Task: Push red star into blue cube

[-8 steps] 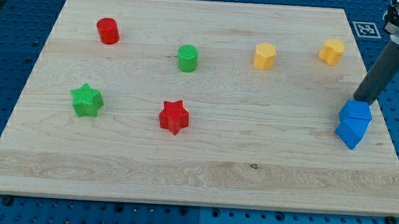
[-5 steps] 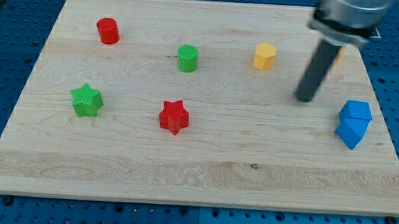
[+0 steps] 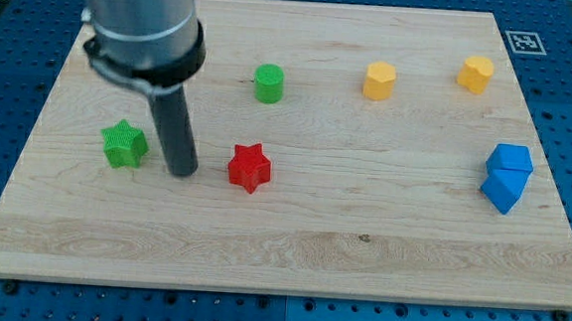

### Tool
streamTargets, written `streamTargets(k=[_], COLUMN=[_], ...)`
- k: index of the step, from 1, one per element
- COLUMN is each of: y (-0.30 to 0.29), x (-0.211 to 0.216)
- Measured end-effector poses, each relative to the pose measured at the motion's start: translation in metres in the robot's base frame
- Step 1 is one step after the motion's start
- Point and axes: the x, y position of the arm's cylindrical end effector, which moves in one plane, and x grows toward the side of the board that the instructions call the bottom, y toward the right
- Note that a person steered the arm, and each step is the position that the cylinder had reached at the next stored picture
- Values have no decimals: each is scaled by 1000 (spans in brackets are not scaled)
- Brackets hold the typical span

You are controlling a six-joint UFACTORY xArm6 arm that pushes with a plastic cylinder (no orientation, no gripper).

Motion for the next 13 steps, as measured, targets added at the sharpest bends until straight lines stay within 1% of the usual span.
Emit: streamTargets(k=[1,2,3,4,5,6,7,8,9,10,11,12,13], y=[41,109,139,103,37,17,53,107,107,88,107,170,220], x=[1,-74,-123,-120,-113,-84,-71,-71,-71,-46,-27,-63,-96])
